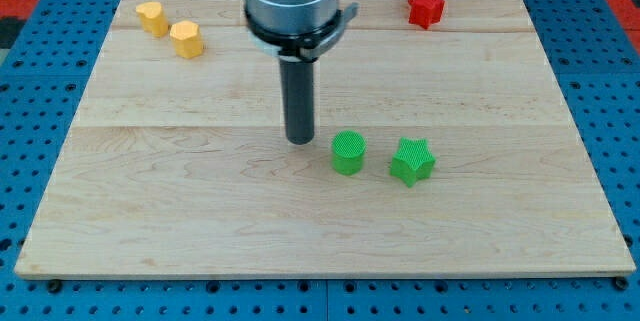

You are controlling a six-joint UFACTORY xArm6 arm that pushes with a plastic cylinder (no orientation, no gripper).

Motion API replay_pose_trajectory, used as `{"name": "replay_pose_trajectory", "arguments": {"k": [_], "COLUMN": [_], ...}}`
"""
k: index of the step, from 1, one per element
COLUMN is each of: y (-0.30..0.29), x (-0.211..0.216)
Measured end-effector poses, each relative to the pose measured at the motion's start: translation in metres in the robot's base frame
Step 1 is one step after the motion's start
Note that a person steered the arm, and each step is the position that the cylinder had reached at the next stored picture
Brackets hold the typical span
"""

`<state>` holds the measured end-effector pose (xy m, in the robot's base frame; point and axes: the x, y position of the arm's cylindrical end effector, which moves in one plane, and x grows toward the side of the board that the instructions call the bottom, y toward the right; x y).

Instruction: Push the green star towards the right side of the board

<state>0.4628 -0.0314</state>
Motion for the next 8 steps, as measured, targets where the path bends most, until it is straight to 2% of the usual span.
{"name": "replay_pose_trajectory", "arguments": {"k": [2,5,7,8], "y": [0.083,-0.003,0.116,0.144], "x": [0.001,0.033,0.017,0.017]}}
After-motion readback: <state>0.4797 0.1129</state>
